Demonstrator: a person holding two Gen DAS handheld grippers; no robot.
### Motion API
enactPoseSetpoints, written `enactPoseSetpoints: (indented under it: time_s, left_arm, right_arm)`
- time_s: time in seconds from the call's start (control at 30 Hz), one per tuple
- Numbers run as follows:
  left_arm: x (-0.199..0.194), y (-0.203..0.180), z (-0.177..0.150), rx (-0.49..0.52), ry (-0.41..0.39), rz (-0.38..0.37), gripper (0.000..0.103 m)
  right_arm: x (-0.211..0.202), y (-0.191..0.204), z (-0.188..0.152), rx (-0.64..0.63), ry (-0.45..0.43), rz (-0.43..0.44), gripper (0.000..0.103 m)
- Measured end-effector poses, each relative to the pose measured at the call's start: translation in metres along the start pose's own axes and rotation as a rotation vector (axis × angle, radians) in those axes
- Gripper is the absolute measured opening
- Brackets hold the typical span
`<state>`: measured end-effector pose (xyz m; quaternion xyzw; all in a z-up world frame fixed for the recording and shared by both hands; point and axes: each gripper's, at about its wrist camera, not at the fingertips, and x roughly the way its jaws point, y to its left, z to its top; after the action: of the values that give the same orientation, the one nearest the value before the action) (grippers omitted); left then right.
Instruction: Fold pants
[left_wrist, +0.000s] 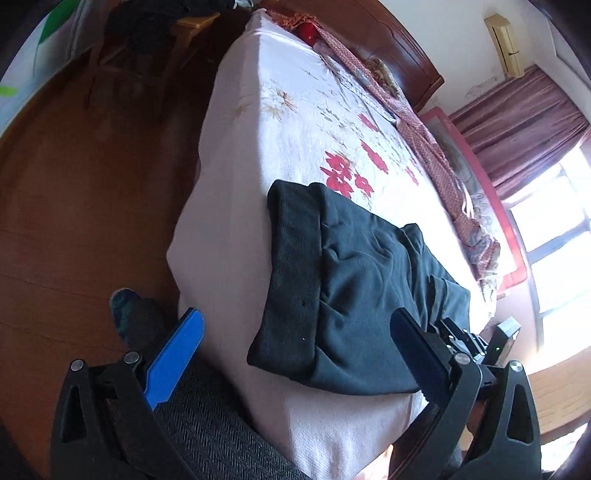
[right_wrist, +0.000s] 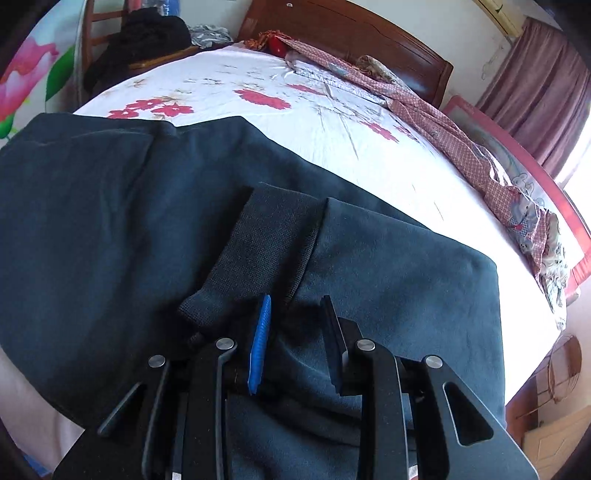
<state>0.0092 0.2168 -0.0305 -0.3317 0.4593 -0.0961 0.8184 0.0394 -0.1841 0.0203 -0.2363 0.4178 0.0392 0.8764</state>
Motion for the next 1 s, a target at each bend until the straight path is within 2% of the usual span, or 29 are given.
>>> enactPoseSetpoints:
  time_s: [0.07,0.13,0.27,0.3,0.33,0.43,0.53,0.57,0.63,0.7,0.73,0.8,0.83,0.87,0.93,1.0]
  left_arm:
    - [0.018,0.017,0.0,-0.08,0.06,-0.09,0.101]
    - [0.032,0.025,-0.003,-0.103,0.09,-0.087,0.101]
    - [0.052,0.03,-0.01,-0.147,0.133,-0.139,0.1]
    - [0.052,0.03,-0.011,-0.139,0.124,-0.135,0.096]
    - [0.053,0.028,-0.012,-0.14,0.134,-0.149,0.078]
    - [0.055,0.026,-0.013,-0.123,0.161,-0.124,0.067]
    - [0.053,0.018,-0.014,-0.094,0.172,-0.066,0.057]
    - [0.05,0.009,-0.013,-0.07,0.172,-0.031,0.046]
    - [0.04,-0.015,-0.011,0.02,0.156,0.047,0.035]
    - [0.032,-0.036,-0.006,0.08,0.139,0.087,0.03]
    - [0.029,-0.042,-0.003,0.079,0.14,0.094,0.027]
    - [0.026,-0.048,0.006,0.064,0.144,0.075,0.025]
    - [0.025,-0.049,0.011,0.054,0.148,0.072,0.023]
    - [0.023,-0.054,0.015,0.055,0.151,0.068,0.022]
    - [0.024,-0.067,0.022,0.101,0.161,0.087,0.021]
    - [0.029,-0.07,0.028,0.118,0.182,0.106,0.021]
  right_arm:
    - [0.004,0.007,0.003,-0.017,0.02,-0.014,0.027]
    - [0.006,0.013,0.003,-0.024,0.04,-0.02,0.027]
    - [0.016,0.011,0.013,-0.039,0.069,-0.038,0.027]
    - [0.016,0.013,0.013,-0.048,0.072,-0.048,0.027]
    - [0.018,0.015,0.011,-0.057,0.073,-0.057,0.027]
    - [0.019,0.019,0.01,-0.069,0.077,-0.077,0.027]
    - [0.018,0.021,0.011,-0.066,0.082,-0.086,0.027]
    - [0.017,0.023,0.011,-0.074,0.084,-0.092,0.027]
    - [0.019,0.023,0.013,-0.096,0.086,-0.106,0.027]
    - [0.017,0.026,0.014,-0.126,0.087,-0.141,0.031]
    - [0.011,0.027,0.017,-0.127,0.072,-0.187,0.042]
    - [-0.026,0.033,0.023,-0.085,-0.069,-0.2,0.046]
    - [-0.047,0.045,0.026,-0.087,-0.136,-0.165,0.048]
    - [-0.067,0.062,0.03,-0.11,-0.193,-0.088,0.052]
    - [-0.101,0.113,0.034,-0.233,-0.299,0.065,0.081]
    - [-0.121,0.169,0.032,-0.404,-0.35,0.193,0.083]
